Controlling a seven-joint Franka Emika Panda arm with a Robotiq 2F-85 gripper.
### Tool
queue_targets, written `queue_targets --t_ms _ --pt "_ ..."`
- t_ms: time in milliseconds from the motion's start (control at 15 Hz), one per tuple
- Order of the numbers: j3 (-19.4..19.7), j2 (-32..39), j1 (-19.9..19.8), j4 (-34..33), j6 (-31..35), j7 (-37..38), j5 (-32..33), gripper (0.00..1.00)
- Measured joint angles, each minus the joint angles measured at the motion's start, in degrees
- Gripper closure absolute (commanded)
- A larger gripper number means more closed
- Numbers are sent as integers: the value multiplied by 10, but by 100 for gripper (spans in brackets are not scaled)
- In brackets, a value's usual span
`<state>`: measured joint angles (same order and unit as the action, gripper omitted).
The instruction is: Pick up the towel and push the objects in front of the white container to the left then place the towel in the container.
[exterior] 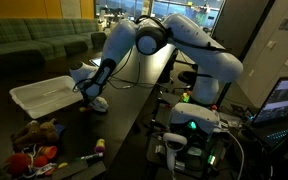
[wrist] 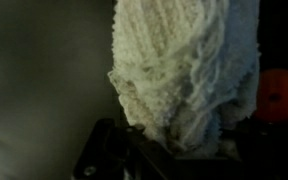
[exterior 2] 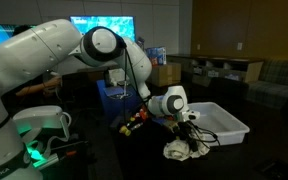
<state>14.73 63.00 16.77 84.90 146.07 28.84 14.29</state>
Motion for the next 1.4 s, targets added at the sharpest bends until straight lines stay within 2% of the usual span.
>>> queue_targets --t_ms 267,667,1067,1400 --pt "-8 -16 28 25 0 0 0 99" --pt "-49 -46 78 63 0 2 0 99" --pt "-88 -52 125 56 -4 22 -18 99" --pt "-123 -53 135 40 -7 22 -42 99"
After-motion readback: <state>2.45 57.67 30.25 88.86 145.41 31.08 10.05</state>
